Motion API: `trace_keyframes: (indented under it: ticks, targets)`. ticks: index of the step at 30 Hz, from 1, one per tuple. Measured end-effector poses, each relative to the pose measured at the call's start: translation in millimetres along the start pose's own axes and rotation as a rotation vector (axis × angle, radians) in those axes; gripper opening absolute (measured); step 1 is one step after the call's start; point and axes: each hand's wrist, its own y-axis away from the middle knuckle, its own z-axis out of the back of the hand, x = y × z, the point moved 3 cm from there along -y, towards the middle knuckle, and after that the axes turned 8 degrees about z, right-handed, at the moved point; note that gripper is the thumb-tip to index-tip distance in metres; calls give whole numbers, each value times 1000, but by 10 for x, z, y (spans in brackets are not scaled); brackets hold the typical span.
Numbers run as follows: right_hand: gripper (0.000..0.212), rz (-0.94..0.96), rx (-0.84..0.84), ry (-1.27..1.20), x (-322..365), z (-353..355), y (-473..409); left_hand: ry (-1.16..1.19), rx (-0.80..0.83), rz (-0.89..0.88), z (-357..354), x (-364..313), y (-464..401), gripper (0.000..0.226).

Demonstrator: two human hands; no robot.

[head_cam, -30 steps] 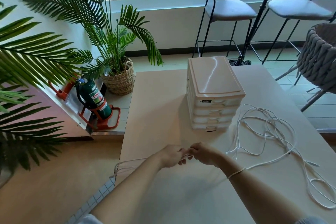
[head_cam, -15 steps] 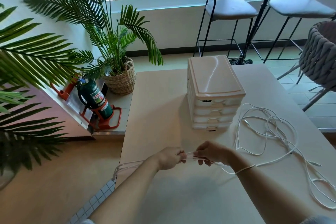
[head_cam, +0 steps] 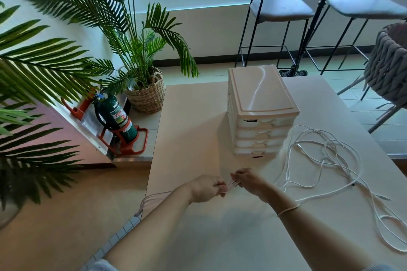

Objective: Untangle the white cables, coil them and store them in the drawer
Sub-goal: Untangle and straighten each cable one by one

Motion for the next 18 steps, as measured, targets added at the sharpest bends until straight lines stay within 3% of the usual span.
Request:
trace_keyframes:
  ticks: [2,7,13,18]
  targets:
    - [43,39,-30,102,-22,-18,-1,-2,-33,28,43,39,-14,17]
    - [40,61,156,250,29,-51,48,43,-106,85,94,76,-60,24]
    - [40,89,28,298,112,45,-29,73,-26,47,120,40,-42,16]
    - [37,53,85,306,16,-40,-12,-34,-31,58,87,126,-4,24]
